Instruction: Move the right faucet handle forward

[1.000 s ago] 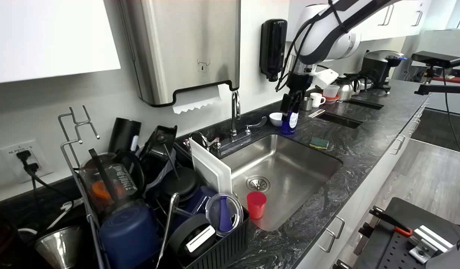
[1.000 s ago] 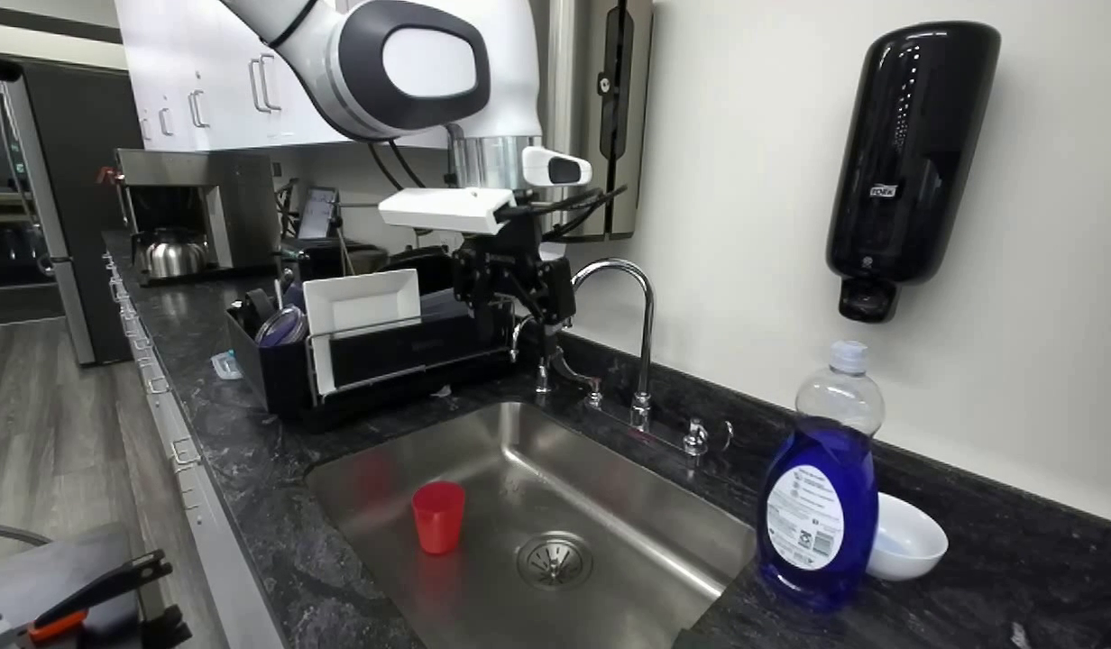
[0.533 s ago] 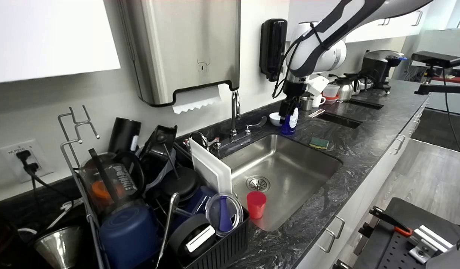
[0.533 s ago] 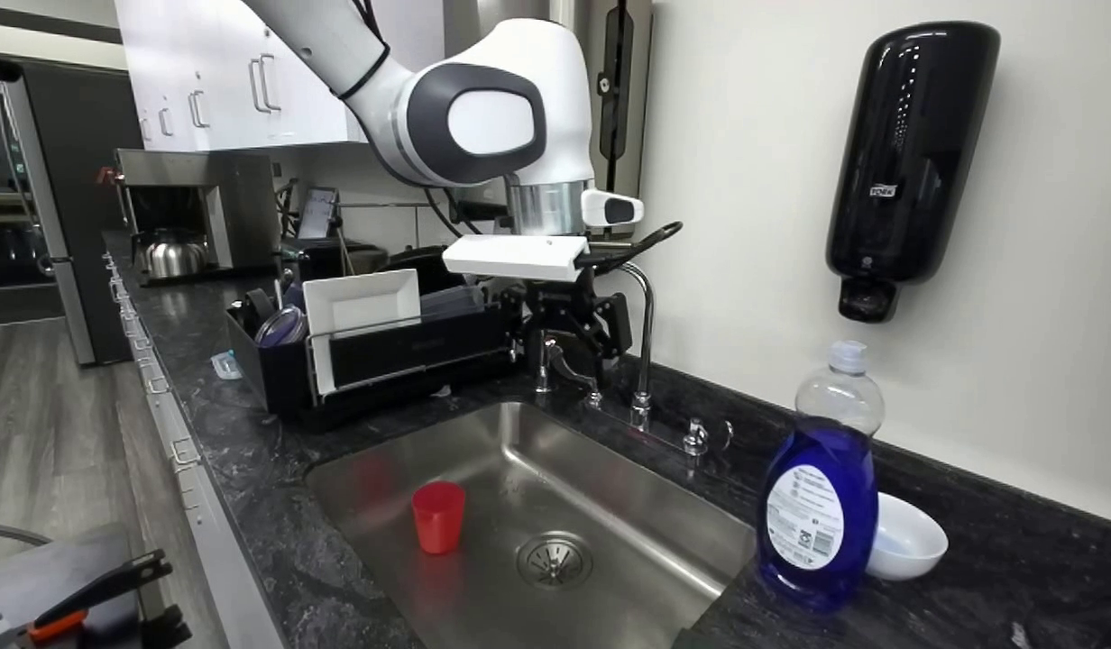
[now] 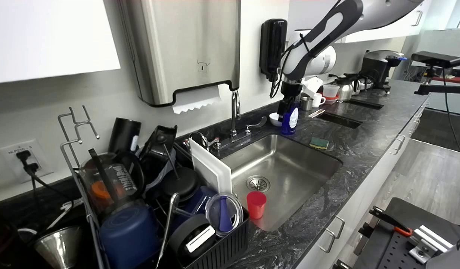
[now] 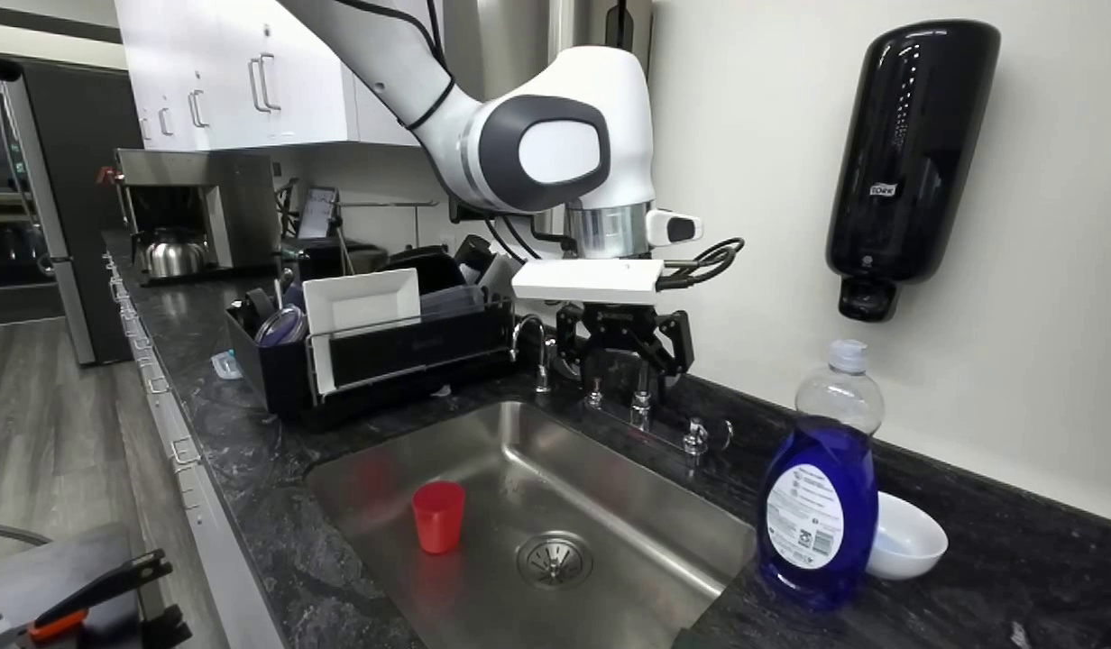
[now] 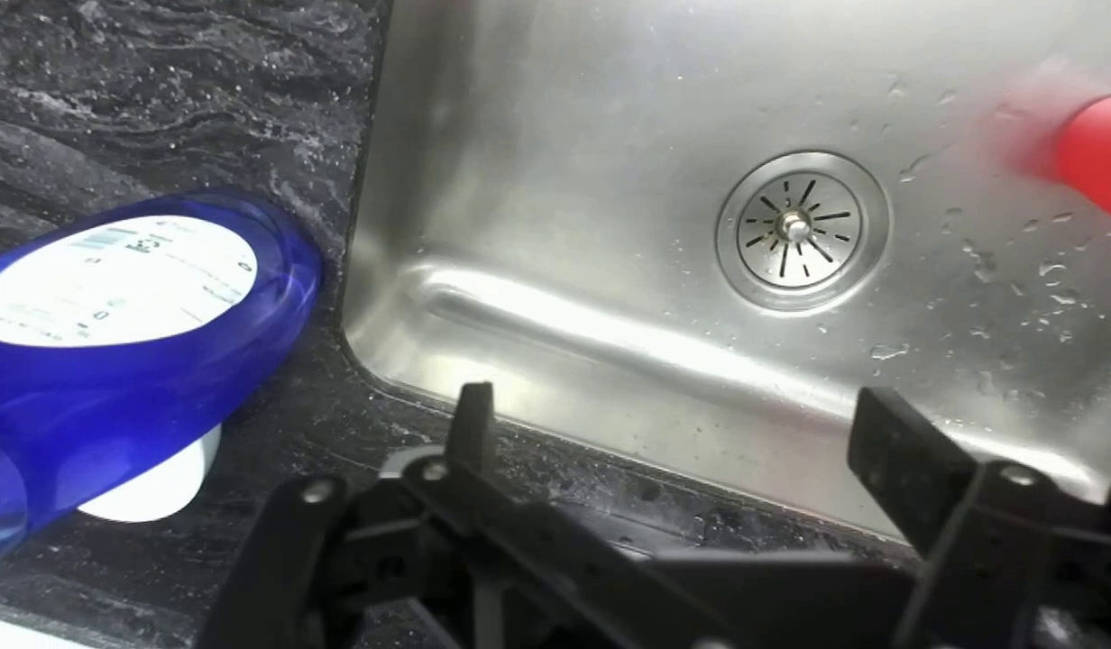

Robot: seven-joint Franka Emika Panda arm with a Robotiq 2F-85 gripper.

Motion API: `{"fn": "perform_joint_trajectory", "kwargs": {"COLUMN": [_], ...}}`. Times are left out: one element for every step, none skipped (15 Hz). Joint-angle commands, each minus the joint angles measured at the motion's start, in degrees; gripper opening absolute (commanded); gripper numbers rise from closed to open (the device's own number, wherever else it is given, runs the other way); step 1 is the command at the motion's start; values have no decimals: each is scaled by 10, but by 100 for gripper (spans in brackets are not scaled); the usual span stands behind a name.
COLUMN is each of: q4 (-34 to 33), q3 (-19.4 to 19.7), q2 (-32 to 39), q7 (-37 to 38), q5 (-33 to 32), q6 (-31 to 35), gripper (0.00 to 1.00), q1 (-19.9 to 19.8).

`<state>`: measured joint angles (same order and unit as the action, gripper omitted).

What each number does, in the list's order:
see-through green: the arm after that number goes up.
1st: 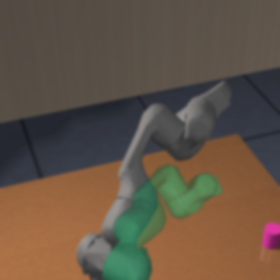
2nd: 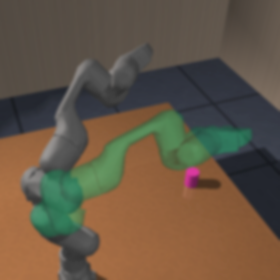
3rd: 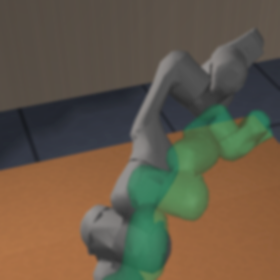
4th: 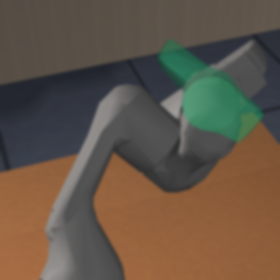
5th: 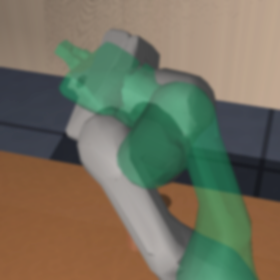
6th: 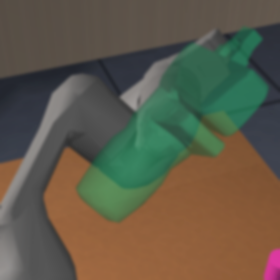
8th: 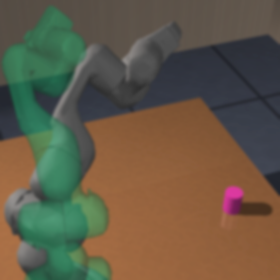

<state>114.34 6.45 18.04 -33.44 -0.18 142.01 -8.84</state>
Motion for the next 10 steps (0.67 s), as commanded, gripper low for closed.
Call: {"fn": "perform_joint_trajectory", "kwargs": {"q4": [-57, -72, -90, -105, -122, -138, -154, -168, -180, -192], "q3": [-21, -23, -25, -27, -29, -33, -38, -42, -43, -44], "q2": [48, 59, 73, 84, 96, 106, 115, 121, 127, 132], "q7": [-25, -29, -31, -34, -36, -45, -59, -74, -85, -95], "q5": [0, -1, -2, -3, -5, -5, -7, -10, -14, -16], "q6": [-1, -2, -2, -3, -3, -8, -15, -20, -22, -25], "gripper": [100, 100, 100, 100, 100, 100, 100, 100, 100, 100], "q1": [-26, -30, -33, -37, -40, -44, -49, -53, -54, -55]}}
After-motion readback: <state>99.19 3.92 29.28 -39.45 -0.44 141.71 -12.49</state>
